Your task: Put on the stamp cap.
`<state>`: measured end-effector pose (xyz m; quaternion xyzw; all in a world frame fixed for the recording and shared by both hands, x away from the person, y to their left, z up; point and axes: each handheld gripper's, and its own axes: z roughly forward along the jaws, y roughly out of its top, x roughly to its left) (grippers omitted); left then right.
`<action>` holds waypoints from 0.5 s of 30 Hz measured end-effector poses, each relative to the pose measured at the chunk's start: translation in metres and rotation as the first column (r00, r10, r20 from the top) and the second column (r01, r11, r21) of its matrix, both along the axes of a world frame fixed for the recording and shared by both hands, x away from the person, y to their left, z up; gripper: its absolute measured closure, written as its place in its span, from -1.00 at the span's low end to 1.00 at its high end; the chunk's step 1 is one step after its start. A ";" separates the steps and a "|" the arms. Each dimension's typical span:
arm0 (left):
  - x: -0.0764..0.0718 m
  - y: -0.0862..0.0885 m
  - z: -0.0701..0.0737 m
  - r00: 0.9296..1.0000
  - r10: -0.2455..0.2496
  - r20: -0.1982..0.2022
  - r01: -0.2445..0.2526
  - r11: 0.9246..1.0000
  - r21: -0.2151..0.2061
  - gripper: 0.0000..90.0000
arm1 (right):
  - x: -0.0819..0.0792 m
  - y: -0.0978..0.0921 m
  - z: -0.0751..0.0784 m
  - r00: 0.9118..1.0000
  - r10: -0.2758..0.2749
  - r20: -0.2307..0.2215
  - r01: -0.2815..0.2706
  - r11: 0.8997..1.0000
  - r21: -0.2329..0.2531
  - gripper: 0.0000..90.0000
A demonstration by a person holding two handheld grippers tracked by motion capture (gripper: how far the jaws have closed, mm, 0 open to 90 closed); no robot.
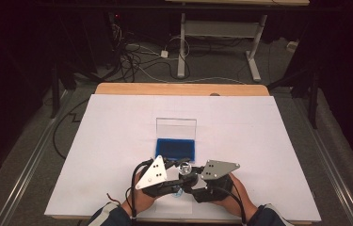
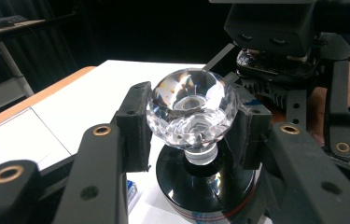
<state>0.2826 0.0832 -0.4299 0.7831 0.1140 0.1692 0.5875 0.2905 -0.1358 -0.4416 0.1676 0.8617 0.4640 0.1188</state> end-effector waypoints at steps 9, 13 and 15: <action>0.000 0.001 0.002 1.000 0.012 0.007 -0.012 1.000 -0.006 0.21 | 0.000 0.001 -0.001 1.000 -0.003 0.001 0.003 1.000 -0.004 -0.33; 0.001 0.002 0.003 1.000 0.015 0.005 -0.015 1.000 -0.009 0.21 | 0.001 0.002 -0.003 1.000 -0.010 0.001 0.010 1.000 -0.017 -0.41; 0.001 0.003 0.004 1.000 0.017 0.008 -0.017 1.000 -0.011 0.21 | 0.001 0.002 -0.003 1.000 -0.018 0.009 0.018 1.000 -0.022 -0.43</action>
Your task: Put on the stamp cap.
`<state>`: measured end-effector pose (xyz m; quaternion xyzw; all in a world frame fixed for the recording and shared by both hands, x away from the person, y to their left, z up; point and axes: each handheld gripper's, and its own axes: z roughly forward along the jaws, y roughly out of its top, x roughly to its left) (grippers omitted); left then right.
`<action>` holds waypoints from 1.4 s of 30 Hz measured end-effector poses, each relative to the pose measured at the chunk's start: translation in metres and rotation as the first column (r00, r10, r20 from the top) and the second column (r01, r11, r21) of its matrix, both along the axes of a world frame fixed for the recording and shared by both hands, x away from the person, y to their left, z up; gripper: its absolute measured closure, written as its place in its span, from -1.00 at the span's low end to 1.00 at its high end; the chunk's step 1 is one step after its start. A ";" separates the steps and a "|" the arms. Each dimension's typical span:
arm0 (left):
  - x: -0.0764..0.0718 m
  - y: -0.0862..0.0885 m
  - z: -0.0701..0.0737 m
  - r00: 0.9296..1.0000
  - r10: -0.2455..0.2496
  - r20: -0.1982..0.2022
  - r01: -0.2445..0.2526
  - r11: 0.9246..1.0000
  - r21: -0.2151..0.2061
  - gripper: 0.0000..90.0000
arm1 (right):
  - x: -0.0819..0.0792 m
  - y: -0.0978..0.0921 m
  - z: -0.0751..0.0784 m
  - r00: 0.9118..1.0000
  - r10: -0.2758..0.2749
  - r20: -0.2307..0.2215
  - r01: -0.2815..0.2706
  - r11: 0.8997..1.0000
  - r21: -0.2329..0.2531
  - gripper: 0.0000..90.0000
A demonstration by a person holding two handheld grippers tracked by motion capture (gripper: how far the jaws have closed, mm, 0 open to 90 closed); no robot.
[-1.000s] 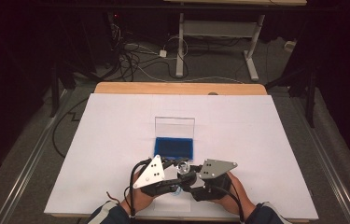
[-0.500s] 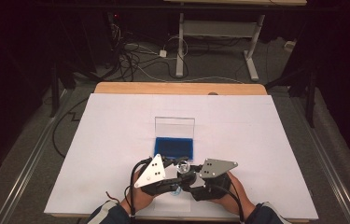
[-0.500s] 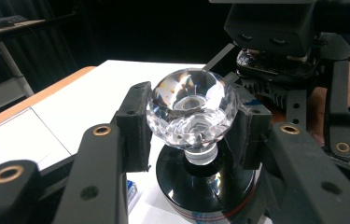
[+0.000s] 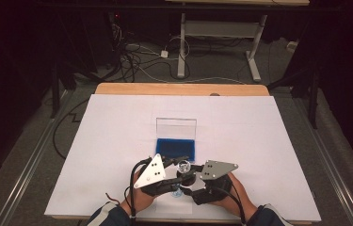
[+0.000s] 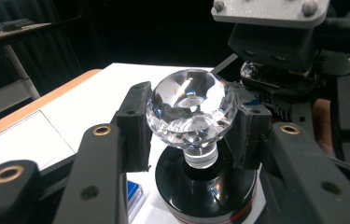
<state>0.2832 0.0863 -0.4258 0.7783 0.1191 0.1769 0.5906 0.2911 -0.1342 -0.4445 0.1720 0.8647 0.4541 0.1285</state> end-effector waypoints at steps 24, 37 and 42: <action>0.002 0.014 0.008 0.999 0.045 0.024 -0.045 0.999 -0.012 0.21 | -0.003 -0.028 0.015 0.998 -0.021 0.064 0.021 1.000 0.009 -0.45; 0.004 0.024 0.012 0.998 0.049 0.028 -0.049 0.999 -0.019 0.21 | -0.005 -0.055 0.022 0.992 -0.074 0.100 0.071 0.997 0.037 -0.45; 0.005 0.031 0.012 0.998 0.060 0.028 -0.059 0.998 -0.016 0.21 | -0.007 -0.064 0.024 0.986 -0.107 0.124 0.103 0.994 0.038 -0.51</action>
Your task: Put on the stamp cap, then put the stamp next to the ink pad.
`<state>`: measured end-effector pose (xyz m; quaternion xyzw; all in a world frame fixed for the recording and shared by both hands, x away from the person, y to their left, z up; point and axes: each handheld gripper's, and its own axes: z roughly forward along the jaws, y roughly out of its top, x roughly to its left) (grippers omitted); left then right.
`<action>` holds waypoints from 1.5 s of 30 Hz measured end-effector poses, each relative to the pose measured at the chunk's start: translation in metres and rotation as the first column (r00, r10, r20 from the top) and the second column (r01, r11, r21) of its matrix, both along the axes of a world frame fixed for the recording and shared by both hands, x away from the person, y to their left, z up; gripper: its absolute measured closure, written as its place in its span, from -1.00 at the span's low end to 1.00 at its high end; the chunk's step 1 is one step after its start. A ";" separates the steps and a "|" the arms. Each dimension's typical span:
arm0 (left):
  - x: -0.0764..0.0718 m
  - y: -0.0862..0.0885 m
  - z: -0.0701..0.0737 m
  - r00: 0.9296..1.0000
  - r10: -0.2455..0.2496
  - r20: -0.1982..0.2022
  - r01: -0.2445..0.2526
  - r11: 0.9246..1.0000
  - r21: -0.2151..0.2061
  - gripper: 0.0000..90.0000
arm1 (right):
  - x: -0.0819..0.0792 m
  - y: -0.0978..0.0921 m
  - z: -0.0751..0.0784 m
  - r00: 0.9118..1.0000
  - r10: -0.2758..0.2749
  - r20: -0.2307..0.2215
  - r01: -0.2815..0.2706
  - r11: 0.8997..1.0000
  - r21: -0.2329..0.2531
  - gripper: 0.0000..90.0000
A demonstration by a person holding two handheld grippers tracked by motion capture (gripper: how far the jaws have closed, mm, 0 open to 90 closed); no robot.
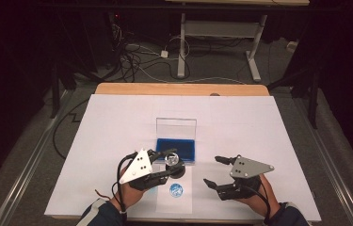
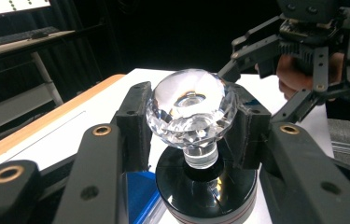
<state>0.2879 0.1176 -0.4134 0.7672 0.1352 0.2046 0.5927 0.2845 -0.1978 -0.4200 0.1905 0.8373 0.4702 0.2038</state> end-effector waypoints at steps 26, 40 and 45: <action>0.005 0.032 0.006 0.997 0.080 0.019 -0.080 0.997 0.021 0.21 | -0.020 -0.053 -0.008 0.984 -0.160 0.079 0.159 0.987 0.020 -0.55; 0.012 0.049 0.010 0.990 0.137 0.021 -0.137 0.991 0.004 0.21 | -0.020 -0.053 -0.008 0.983 -0.158 0.089 0.158 0.987 0.017 -0.54; 0.013 0.054 0.013 0.987 0.156 0.024 -0.156 0.988 0.004 0.21 | -0.019 -0.050 -0.009 0.984 -0.151 0.092 0.151 0.989 0.009 -0.54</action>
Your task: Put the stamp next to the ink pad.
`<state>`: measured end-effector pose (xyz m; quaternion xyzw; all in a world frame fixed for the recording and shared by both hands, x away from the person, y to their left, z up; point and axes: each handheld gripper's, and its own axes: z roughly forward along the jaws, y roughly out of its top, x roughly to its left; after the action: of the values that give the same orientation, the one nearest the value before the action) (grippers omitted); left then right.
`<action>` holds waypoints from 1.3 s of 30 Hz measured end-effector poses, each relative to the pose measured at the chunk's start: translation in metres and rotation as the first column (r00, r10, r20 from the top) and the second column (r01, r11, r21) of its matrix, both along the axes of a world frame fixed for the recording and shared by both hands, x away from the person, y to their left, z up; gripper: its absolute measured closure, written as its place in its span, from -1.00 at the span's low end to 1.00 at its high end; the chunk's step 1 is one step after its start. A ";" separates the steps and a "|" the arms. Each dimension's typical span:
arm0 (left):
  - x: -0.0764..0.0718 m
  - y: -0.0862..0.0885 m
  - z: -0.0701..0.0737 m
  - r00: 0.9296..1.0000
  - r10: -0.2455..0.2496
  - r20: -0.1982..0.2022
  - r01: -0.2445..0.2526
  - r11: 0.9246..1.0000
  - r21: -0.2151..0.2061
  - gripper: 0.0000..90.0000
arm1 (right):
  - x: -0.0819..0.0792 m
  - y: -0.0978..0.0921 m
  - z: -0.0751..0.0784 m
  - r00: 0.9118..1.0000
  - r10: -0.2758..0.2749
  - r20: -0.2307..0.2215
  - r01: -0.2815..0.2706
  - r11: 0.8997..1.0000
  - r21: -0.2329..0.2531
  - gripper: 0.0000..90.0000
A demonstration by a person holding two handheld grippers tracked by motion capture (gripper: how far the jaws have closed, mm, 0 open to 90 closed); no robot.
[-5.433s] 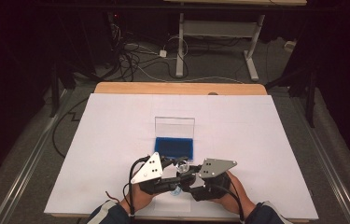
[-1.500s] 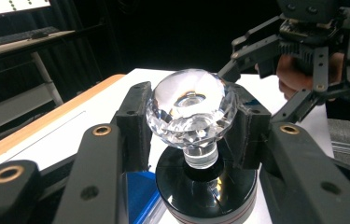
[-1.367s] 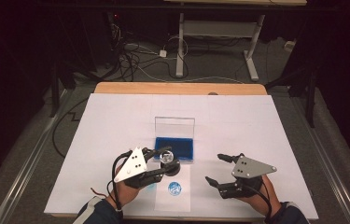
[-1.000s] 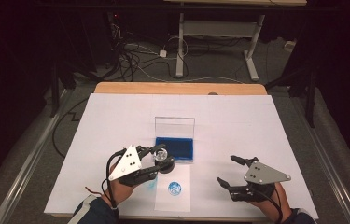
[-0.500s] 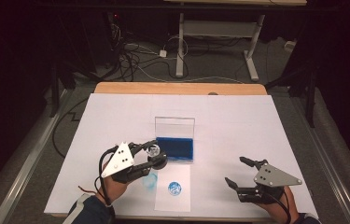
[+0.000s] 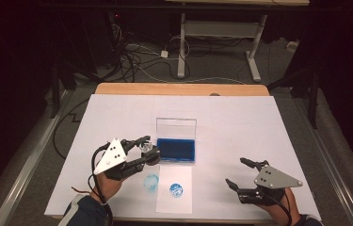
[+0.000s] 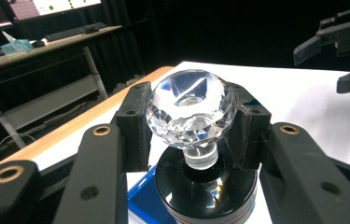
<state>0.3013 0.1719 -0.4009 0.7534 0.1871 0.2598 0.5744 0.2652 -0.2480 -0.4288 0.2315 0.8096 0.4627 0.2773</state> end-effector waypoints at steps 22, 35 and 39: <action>0.037 0.006 -0.018 0.995 0.079 -0.053 -0.074 0.993 0.088 0.21 | 0.000 0.002 -0.003 1.000 0.019 -0.015 -0.020 0.999 -0.033 -0.53; 0.067 0.004 -0.043 0.981 0.141 -0.131 -0.121 0.981 0.149 0.21 | 0.001 0.005 -0.005 0.999 0.030 -0.024 -0.032 0.998 -0.049 -0.52; 0.075 0.004 -0.050 0.975 0.161 -0.153 -0.135 0.977 0.167 0.21 | 0.001 0.005 -0.006 0.999 0.031 -0.028 -0.033 0.998 -0.055 -0.52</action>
<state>0.3759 0.1764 -0.4510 0.7989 0.2692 0.2521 0.4751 0.2663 -0.2434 -0.4349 0.2170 0.8293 0.4413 0.2654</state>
